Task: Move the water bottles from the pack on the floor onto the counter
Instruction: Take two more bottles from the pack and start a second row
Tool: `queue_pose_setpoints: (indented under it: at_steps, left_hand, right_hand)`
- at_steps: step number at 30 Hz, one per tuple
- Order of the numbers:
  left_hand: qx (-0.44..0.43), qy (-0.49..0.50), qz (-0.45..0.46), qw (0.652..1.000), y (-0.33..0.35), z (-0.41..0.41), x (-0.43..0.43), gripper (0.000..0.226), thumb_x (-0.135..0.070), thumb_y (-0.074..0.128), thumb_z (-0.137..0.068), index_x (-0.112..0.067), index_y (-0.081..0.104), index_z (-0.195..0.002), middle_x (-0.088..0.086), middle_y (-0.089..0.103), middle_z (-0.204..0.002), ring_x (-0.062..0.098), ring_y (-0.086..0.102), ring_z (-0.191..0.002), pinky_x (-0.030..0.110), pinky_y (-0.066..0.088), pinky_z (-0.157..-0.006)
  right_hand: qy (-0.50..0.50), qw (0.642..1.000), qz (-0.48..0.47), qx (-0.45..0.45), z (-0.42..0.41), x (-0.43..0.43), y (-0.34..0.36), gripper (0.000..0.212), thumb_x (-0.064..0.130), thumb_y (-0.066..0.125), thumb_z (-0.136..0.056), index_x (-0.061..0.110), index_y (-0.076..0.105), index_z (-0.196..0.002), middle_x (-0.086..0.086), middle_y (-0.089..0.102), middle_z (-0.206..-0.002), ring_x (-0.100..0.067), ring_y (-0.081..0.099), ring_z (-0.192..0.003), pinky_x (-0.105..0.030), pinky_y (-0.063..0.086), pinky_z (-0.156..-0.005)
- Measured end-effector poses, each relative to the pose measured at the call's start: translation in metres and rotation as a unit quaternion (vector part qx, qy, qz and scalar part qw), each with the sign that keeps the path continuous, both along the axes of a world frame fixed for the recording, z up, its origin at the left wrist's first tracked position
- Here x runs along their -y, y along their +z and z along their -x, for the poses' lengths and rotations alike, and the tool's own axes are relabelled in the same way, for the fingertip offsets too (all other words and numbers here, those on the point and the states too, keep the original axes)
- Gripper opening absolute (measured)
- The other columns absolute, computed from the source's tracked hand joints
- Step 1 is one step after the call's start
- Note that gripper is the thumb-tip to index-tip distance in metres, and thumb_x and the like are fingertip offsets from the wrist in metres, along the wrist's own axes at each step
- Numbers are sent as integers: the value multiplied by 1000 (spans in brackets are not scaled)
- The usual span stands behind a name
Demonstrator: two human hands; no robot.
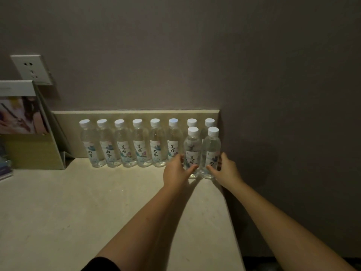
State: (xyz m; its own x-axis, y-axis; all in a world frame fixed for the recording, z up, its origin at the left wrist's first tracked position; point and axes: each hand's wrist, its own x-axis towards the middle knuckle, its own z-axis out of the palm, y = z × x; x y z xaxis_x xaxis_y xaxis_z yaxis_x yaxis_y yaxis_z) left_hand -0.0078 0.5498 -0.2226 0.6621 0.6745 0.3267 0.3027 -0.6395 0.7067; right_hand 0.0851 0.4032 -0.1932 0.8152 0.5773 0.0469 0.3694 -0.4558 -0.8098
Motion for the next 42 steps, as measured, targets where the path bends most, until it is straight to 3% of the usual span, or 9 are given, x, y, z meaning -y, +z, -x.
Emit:
queue_pose_setpoints:
  at_steps: [5,13,19,22,27,30,33,37,42]
  left_hand:
    - [6,6,1,1000,-4,0,1,39,-48,75,-74,-25,57,-100,-9,66,-96,6,55,-78,18,41,-59]
    - [1,-48,56,997,-10,17,-11,80,-64,73,-64,-26,47,-130,-9,59,-120,11,57,-104,33,52,-84]
    - [16,11,45,999,-22,69,-76,47,-51,72,-76,-27,57,-113,-12,61,-103,7,58,-93,31,55,-79]
    - [55,4,104,993,-23,93,-111,34,-45,69,-79,-32,57,-107,-13,61,-103,9,61,-95,34,56,-80]
    - [93,56,59,992,-12,141,-178,19,-33,66,-85,-34,56,-101,-16,60,-94,8,61,-90,29,55,-75]
    - [116,115,27,986,-5,173,-220,31,-30,73,-80,-31,50,-102,-12,55,-96,15,59,-93,31,54,-73]
    - [113,148,-1,982,-2,192,-255,56,-32,78,-75,-16,46,-119,3,49,-115,24,52,-106,44,49,-90]
    - [67,83,84,991,-4,191,-276,93,-39,80,-71,-13,28,-144,9,36,-145,26,39,-131,42,38,-106]
    - [79,0,132,988,-10,177,-286,89,-39,79,-73,-22,28,-143,1,45,-142,20,49,-123,36,43,-97]
  right_hand:
    - [5,1000,-6,-8,-1,1,0,51,22,71,-84,12,46,-127,-9,57,-130,-24,56,-121,-41,50,-96]
    - [-67,996,-65,6,14,3,-18,87,38,80,-71,20,32,-142,-4,44,-140,-23,45,-128,-47,47,-98]
    - [-145,971,-98,165,53,-25,-45,27,31,73,-79,19,52,-92,0,57,-91,-22,57,-85,-37,50,-68]
    - [-118,980,-46,151,75,-56,-50,19,41,65,-83,33,48,-86,14,53,-84,-11,56,-74,-35,52,-61]
    - [-97,983,-36,153,118,-130,-44,19,44,63,-83,37,46,-87,18,52,-82,-4,53,-71,-26,43,-56]
    - [-65,985,-54,152,144,-180,-35,15,38,63,-85,33,50,-90,15,55,-84,-7,54,-75,-24,41,-59]
    - [-28,983,-78,161,169,-224,-23,17,28,64,-87,22,58,-102,7,61,-97,-12,58,-88,-24,46,-71]
    - [2,982,-106,154,197,-267,-1,38,22,62,-89,18,53,-126,2,58,-124,-13,55,-113,-30,48,-95]
    - [-4,977,-129,169,208,-300,27,62,18,60,-91,21,31,-145,4,35,-150,-14,35,-136,-32,34,-111]
